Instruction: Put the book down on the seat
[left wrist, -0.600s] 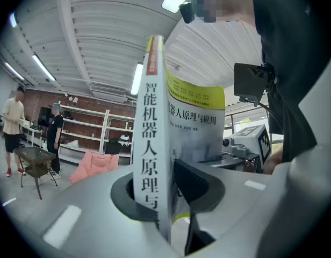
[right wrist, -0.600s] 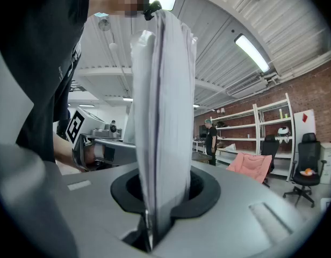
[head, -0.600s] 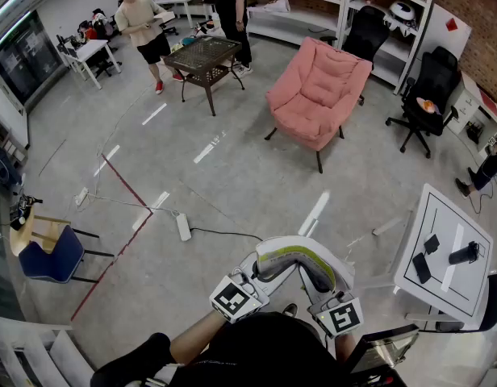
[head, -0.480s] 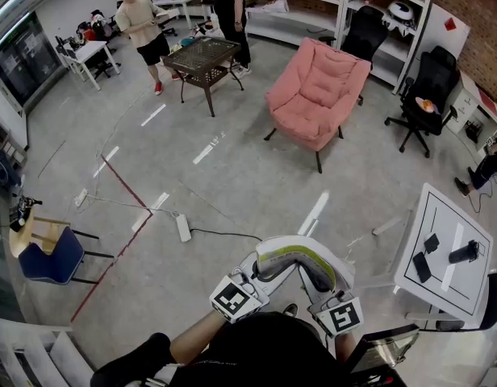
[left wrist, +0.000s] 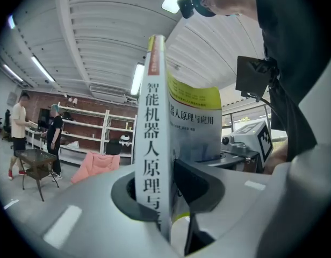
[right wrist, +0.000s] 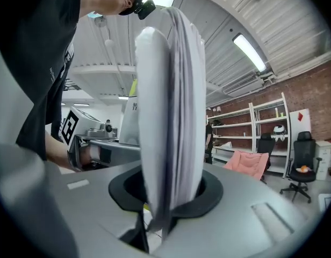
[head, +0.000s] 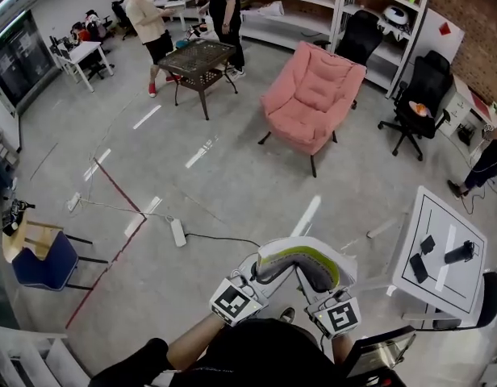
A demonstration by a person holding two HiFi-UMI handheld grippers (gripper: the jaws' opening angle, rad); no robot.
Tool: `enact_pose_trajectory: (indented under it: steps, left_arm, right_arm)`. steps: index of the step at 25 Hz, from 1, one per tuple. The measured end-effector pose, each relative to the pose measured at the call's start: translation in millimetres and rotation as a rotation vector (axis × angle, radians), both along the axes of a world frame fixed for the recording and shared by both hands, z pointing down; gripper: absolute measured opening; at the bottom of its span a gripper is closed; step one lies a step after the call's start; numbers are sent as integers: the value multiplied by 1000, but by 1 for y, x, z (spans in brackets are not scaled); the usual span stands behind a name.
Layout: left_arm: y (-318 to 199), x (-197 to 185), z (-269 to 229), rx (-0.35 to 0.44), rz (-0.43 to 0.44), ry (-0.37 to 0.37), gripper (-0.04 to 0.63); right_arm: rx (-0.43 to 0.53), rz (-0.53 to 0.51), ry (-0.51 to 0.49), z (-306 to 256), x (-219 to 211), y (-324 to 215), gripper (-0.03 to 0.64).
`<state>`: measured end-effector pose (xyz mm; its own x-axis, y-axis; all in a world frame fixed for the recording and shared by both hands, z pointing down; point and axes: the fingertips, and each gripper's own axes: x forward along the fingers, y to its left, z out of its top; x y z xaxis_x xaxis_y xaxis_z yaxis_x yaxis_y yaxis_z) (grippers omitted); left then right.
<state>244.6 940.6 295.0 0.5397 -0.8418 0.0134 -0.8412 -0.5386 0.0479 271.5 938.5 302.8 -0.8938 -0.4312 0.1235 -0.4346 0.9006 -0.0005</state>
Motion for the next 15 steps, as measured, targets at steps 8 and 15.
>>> enact_pose_trajectory:
  steps: [8, 15]
  left_arm:
    - [10, -35, 3, -19, 5, 25, 100]
    - [16, -55, 13, -35, 29, 51, 100]
  right_arm:
    - [-32, 32, 24, 3, -34, 11, 120]
    - [-34, 64, 70, 15, -52, 17, 121]
